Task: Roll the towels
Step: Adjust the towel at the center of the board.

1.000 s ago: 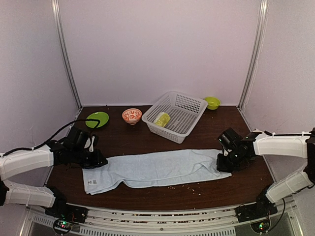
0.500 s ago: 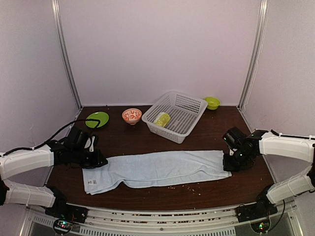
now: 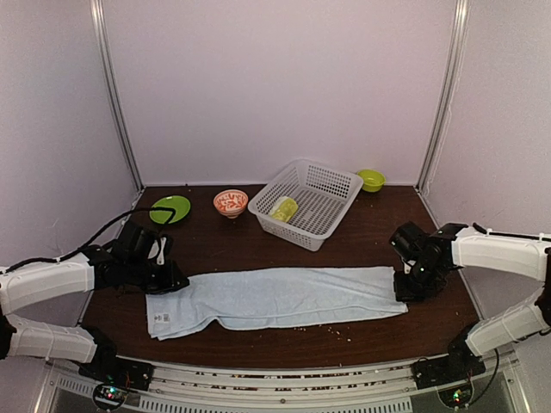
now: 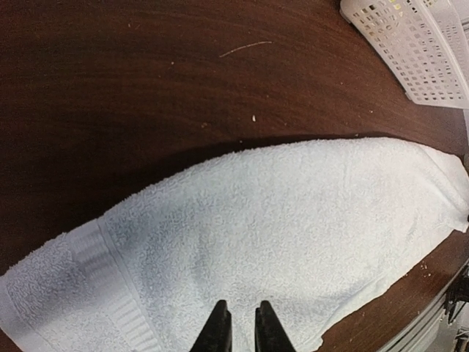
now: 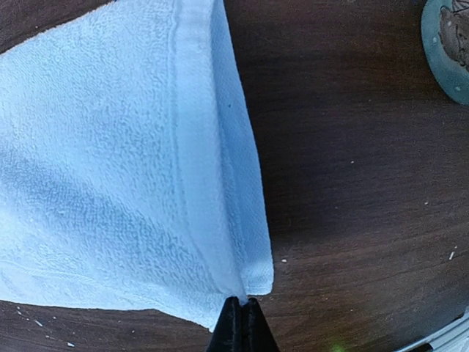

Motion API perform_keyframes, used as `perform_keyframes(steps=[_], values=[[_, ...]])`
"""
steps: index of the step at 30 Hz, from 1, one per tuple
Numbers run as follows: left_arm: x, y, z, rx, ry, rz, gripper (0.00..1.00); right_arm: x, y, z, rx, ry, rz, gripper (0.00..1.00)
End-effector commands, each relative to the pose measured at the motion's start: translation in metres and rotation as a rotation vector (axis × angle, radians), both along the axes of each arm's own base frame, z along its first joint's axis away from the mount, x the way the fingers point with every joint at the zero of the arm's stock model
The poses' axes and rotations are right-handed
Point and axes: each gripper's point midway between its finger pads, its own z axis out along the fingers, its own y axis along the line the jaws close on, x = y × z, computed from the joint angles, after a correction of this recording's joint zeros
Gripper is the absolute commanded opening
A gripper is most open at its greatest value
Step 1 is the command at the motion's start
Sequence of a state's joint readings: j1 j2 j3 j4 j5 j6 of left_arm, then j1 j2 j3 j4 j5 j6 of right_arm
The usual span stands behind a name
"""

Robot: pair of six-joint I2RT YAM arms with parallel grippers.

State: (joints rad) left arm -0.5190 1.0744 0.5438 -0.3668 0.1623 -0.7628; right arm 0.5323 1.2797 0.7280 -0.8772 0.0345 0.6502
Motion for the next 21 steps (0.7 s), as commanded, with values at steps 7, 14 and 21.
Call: perform_keyframes(steps=[7,14,21], values=[[0.006,-0.013,0.001,-0.031,-0.037,-0.052,0.11,-0.004,-0.023,0.001,-0.126,0.075,-0.013,0.00],[0.006,-0.012,0.005,-0.027,-0.048,-0.061,0.11,-0.010,-0.025,-0.017,-0.157,0.156,-0.015,0.00],[0.002,-0.007,0.009,-0.020,-0.051,-0.054,0.13,-0.005,-0.026,0.005,-0.143,0.091,-0.044,0.48]])
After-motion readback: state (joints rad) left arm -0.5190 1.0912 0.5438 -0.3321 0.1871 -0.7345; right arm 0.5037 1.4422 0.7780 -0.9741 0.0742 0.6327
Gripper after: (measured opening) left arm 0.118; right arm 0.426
